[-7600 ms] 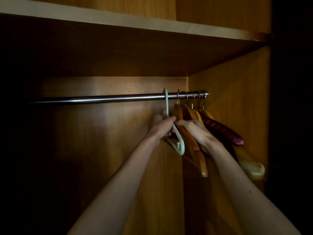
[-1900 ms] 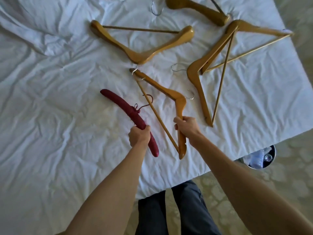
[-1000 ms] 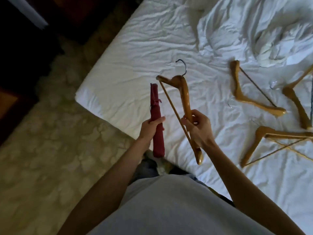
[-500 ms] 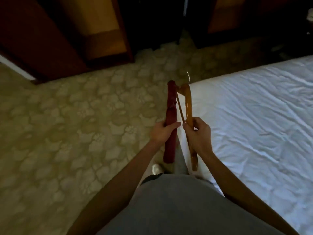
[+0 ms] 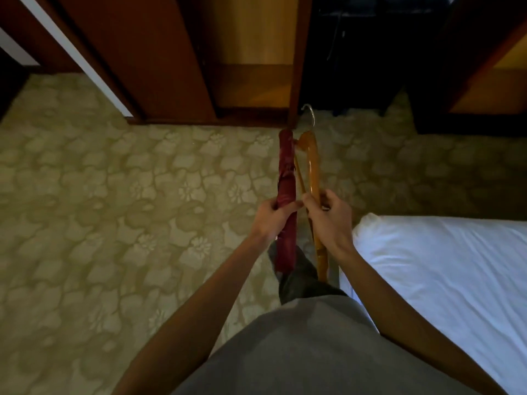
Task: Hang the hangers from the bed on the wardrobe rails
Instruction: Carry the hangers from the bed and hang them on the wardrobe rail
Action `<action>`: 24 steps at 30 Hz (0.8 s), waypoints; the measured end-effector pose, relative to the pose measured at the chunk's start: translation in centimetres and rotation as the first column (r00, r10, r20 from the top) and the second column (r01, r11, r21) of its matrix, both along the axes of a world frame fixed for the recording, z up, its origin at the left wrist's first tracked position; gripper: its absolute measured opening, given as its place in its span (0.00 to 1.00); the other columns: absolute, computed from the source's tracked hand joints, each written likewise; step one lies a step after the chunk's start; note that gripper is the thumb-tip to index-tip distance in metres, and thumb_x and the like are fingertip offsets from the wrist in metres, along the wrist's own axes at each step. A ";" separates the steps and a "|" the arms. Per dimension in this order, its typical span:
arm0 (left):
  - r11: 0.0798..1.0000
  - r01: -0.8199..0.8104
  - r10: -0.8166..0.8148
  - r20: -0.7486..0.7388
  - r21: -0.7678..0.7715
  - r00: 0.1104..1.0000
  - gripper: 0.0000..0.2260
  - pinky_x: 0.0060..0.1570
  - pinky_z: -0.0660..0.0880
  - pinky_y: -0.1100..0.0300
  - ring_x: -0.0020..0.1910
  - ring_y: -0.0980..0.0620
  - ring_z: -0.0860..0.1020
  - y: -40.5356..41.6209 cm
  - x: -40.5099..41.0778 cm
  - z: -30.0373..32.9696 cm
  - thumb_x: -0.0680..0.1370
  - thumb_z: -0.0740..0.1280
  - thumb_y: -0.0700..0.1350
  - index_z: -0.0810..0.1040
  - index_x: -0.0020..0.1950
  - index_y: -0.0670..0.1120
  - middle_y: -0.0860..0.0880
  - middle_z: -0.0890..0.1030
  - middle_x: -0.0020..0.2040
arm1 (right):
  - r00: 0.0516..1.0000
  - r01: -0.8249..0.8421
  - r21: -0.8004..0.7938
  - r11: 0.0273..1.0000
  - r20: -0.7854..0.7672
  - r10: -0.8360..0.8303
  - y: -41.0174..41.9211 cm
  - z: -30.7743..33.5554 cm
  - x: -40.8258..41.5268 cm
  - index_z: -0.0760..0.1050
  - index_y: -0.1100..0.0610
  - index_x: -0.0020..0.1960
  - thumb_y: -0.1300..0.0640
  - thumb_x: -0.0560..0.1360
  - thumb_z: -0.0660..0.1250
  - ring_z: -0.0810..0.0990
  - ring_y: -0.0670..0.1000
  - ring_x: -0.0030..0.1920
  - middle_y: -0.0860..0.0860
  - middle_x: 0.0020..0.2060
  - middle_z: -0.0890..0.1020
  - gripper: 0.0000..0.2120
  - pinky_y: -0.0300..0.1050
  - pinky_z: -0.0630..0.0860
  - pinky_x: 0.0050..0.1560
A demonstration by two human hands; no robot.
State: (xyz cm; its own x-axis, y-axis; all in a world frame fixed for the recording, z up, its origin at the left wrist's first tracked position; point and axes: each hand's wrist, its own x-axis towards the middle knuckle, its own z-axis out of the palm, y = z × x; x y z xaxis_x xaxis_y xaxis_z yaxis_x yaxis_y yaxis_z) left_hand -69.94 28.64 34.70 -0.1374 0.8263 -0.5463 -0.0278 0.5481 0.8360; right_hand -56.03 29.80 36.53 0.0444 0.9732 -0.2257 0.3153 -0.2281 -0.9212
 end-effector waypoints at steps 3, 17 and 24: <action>1.000 -0.004 0.004 -0.033 0.006 0.999 0.10 0.31 0.76 0.65 0.31 0.57 0.79 7.7 -2.9 0.0 0.74 0.75 0.51 0.83 0.46 0.44 0.50 0.81 0.35 | 1.000 -0.010 -0.006 1.000 0.007 0.010 7.8 -0.2 -2.7 0.80 0.45 0.48 0.41 0.76 0.69 0.80 0.40 0.35 0.47 0.37 0.83 0.09 0.31 0.75 0.32; 0.972 -0.234 0.235 -0.053 0.025 0.971 0.17 0.32 0.77 0.63 0.32 0.57 0.81 36.4 -18.5 4.7 0.67 0.77 0.58 0.84 0.46 0.45 0.53 0.83 0.34 | 0.994 -0.109 0.040 0.993 -0.015 0.110 38.0 5.1 -15.9 0.79 0.45 0.47 0.41 0.76 0.68 0.78 0.40 0.30 0.46 0.33 0.81 0.08 0.33 0.74 0.29; 0.952 -0.280 0.280 0.013 0.120 0.960 0.11 0.29 0.75 0.66 0.30 0.59 0.81 49.9 -26.9 7.8 0.70 0.76 0.55 0.86 0.42 0.48 0.55 0.82 0.33 | 0.990 -0.119 0.098 0.988 -0.065 0.126 51.4 8.7 -24.1 0.80 0.49 0.45 0.47 0.78 0.68 0.77 0.38 0.28 0.41 0.29 0.79 0.07 0.29 0.72 0.29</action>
